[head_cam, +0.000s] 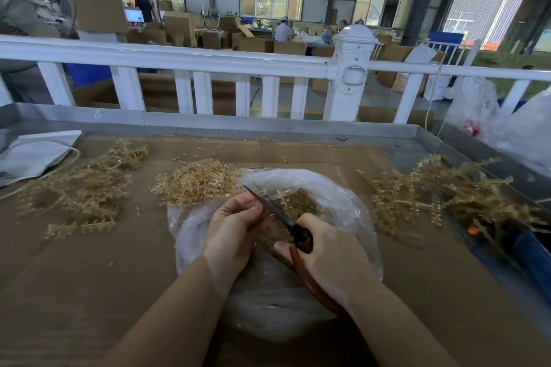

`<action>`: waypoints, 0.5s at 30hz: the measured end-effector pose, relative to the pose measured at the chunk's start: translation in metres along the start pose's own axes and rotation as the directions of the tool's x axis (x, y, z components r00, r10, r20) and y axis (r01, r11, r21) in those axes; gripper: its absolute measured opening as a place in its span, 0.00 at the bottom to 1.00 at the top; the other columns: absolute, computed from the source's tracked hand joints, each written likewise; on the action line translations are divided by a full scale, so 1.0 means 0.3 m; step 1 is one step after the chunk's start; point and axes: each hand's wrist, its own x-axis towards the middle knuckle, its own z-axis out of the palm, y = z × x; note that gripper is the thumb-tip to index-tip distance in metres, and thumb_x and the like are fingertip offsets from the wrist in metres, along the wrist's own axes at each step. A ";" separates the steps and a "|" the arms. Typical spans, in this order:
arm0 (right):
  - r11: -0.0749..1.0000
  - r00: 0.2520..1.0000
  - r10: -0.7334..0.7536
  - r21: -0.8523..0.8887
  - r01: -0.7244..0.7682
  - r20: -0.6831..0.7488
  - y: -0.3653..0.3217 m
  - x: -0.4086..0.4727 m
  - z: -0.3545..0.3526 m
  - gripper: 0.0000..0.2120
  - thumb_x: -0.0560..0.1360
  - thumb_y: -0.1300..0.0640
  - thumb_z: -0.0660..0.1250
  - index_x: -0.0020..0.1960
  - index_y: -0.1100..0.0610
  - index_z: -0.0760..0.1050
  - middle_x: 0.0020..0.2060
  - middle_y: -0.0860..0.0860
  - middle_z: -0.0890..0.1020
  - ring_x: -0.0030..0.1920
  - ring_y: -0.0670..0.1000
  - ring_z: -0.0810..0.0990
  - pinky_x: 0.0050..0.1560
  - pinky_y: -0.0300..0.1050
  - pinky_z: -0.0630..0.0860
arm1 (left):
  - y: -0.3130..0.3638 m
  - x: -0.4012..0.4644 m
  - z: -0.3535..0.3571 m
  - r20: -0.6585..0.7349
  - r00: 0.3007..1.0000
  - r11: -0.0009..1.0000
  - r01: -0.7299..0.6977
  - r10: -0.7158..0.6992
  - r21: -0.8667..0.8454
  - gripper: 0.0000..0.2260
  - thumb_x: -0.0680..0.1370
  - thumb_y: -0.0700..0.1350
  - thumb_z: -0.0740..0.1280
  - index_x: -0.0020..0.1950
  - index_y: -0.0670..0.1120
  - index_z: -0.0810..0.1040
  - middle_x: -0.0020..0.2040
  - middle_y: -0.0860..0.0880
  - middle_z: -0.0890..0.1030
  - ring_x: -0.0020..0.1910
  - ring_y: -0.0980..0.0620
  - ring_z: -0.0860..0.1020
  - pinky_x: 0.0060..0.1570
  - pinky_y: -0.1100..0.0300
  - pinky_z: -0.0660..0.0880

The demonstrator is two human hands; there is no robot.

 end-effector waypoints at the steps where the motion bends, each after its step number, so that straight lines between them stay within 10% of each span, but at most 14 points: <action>1: 1.000 1.000 -0.014 -0.023 0.013 -0.012 -0.002 -0.003 0.001 0.15 0.71 0.34 0.64 0.44 0.44 0.66 0.33 0.42 0.73 0.36 0.42 0.72 0.35 0.36 0.64 | 0.003 0.001 -0.001 -0.008 1.000 1.000 0.018 -0.018 -0.008 0.11 0.76 0.28 0.60 0.42 0.42 0.74 0.38 0.46 0.79 0.35 0.53 0.81 0.32 0.64 0.78; 15: 0.995 0.998 -0.049 -0.094 0.045 -0.049 -0.008 -0.014 0.015 0.15 0.71 0.33 0.63 0.44 0.42 0.63 0.32 0.40 0.70 0.34 0.40 0.69 0.32 0.29 0.59 | 0.007 0.009 -0.001 -0.030 0.998 0.997 0.052 -0.053 -0.049 0.10 0.78 0.33 0.61 0.39 0.43 0.76 0.29 0.50 0.81 0.27 0.56 0.80 0.26 0.64 0.76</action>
